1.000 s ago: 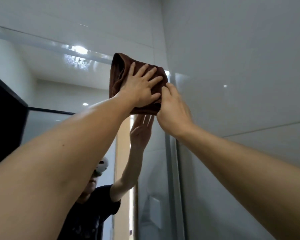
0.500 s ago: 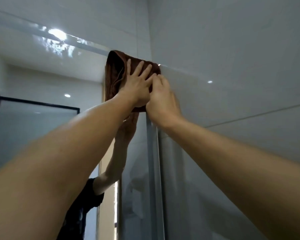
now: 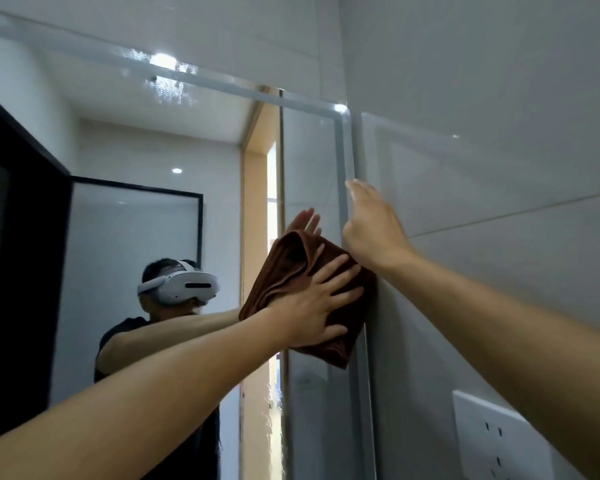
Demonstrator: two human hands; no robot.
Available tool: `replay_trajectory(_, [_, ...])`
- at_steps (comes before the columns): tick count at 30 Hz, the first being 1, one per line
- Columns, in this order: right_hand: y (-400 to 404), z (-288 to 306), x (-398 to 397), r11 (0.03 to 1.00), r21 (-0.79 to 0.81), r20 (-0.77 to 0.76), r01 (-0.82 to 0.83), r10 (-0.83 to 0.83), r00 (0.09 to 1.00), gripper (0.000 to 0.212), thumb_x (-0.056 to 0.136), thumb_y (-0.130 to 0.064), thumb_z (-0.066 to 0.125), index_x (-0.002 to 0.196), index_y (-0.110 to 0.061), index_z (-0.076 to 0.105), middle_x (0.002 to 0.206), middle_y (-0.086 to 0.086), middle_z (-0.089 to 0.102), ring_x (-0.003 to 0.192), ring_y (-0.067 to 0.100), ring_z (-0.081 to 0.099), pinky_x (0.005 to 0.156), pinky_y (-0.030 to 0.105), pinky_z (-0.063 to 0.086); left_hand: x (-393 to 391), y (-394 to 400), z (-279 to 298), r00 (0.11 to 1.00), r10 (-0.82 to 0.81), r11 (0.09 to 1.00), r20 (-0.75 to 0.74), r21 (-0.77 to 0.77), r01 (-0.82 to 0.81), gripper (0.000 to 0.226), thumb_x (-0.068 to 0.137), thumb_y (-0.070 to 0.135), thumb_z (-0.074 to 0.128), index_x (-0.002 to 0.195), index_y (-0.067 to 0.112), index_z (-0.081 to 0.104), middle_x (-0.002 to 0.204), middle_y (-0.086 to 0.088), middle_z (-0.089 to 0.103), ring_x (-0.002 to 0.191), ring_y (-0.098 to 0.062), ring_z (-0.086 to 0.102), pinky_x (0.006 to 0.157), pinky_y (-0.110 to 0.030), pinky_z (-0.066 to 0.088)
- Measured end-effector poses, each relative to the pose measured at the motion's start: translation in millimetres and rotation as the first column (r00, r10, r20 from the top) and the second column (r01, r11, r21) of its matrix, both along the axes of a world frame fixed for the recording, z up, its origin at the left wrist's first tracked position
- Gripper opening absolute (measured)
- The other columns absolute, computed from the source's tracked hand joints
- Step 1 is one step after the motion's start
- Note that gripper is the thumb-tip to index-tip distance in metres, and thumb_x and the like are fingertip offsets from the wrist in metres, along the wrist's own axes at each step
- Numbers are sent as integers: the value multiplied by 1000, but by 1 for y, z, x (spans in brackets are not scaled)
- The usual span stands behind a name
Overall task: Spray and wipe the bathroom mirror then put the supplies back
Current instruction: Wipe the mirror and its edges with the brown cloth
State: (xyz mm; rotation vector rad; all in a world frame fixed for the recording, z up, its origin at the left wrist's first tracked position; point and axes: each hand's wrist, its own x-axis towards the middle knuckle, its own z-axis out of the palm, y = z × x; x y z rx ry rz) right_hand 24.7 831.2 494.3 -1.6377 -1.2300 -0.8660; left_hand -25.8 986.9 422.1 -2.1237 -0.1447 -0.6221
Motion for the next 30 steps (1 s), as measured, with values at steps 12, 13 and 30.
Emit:
replay_trajectory(12, [-10,-6,-3,1000,15,19,22,-22,1000,50,102,-8,39,152,-9,32,155,9,38,141,26,39,112,36,33,-31,0,122,749,217,967,626,-31,-255,74,95,68,18,159,31,10,169,-6,0,155,-31,-7,119,-64,-5])
replay_trajectory(13, [-8,-9,-3,1000,7,15,22,-22,1000,52,102,-9,40,153,-9,31,157,9,36,143,25,37,114,35,31,-25,-1,105,749,203,971,630,-32,-236,75,95,68,18,159,30,10,169,-7,0,155,-31,-7,118,-64,-4])
replay_trajectory(30, [-24,-51,-10,990,-133,-13,54,-57,998,58,100,-4,40,156,-9,26,163,7,27,150,23,27,120,34,23,3,9,-108,997,-39,999,-69,24,41,74,93,54,55,156,22,33,168,-10,5,153,-30,-15,112,-38,-35])
